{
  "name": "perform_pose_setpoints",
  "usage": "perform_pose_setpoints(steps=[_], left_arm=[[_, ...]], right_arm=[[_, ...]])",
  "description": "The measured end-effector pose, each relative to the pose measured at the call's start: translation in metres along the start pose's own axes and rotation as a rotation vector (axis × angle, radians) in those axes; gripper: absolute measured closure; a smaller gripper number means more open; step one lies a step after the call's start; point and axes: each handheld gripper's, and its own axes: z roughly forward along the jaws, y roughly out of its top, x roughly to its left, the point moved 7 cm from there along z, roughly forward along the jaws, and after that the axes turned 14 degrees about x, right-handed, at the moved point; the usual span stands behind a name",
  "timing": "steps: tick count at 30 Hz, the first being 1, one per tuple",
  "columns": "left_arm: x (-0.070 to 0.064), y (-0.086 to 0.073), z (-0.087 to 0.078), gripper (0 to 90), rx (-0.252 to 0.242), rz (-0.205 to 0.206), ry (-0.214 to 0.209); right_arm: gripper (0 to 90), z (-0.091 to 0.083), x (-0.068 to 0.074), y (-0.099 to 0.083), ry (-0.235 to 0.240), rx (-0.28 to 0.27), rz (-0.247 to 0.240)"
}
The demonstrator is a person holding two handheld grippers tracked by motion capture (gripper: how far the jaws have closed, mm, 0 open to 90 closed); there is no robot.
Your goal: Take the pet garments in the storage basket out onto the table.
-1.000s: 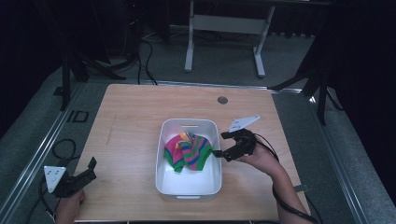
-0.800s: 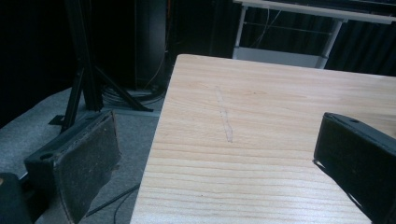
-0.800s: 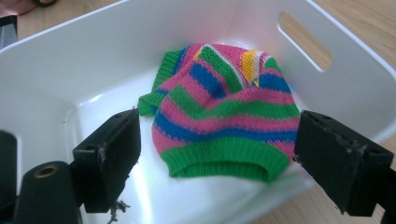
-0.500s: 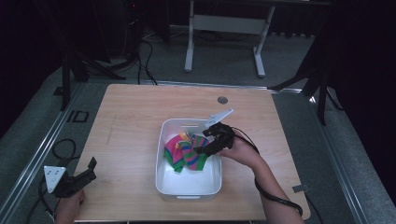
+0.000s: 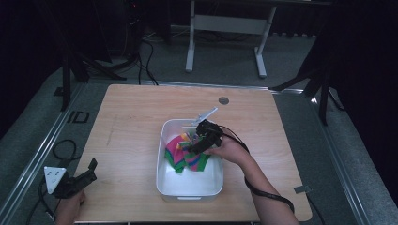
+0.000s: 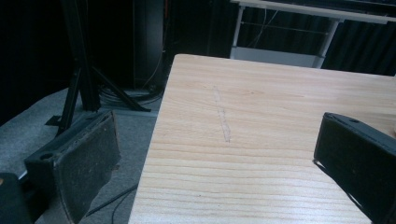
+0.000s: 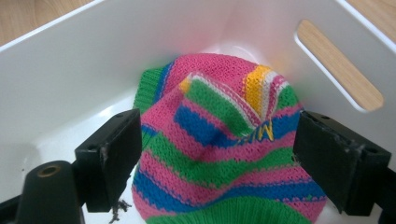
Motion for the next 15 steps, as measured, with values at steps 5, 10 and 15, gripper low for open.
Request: perform_pose_setpoints(steps=[5, 10, 15], left_arm=[[0.000, 0.000, 0.000, 0.9, 0.000, 0.000, 0.000], [0.000, 0.000, 0.000, 0.9, -0.001, -0.001, -0.002], [0.000, 0.000, 0.000, 0.9, 0.000, 0.000, -0.003]], right_arm=[[15.4, 0.005, -0.001, 0.009, -0.032, 0.032, 0.020], [15.5, 0.017, -0.005, 0.018, -0.062, 0.087, 0.088], [17.6, 0.031, -0.004, 0.017, -0.073, 0.166, 0.133]])
